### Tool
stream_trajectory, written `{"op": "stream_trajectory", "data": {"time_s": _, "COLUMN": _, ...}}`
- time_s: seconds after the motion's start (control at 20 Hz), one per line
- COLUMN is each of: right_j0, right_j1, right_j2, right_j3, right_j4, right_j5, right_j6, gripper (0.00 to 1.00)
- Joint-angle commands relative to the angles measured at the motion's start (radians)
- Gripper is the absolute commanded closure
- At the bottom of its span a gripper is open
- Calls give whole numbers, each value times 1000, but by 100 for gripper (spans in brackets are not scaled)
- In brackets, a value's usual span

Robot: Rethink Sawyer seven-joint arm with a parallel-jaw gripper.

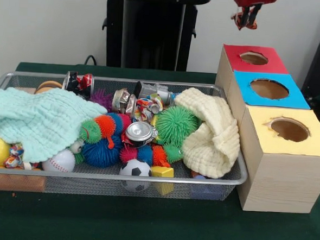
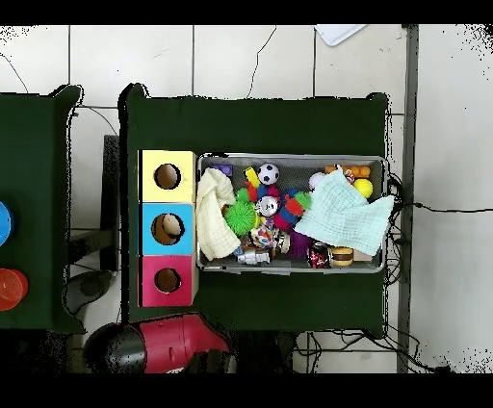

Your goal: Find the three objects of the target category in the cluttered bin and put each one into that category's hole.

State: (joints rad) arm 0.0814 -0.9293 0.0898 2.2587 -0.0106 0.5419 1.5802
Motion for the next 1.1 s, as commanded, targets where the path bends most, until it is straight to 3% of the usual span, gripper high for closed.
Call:
{"op": "stream_trajectory", "data": {"time_s": 0.05, "right_j0": 39, "right_j1": 59, "right_j2": -4, "right_j3": -126, "right_j4": 3, "right_j5": -39, "right_j6": 207, "gripper": 100}}
{"op": "stream_trajectory", "data": {"time_s": 0.45, "right_j0": 15, "right_j1": 106, "right_j2": -39, "right_j3": -164, "right_j4": -43, "right_j5": -131, "right_j6": 157, "gripper": 100}}
{"op": "stream_trajectory", "data": {"time_s": 1.1, "right_j0": 12, "right_j1": 44, "right_j2": -27, "right_j3": -186, "right_j4": -3, "right_j5": -81, "right_j6": 152, "gripper": 100}}
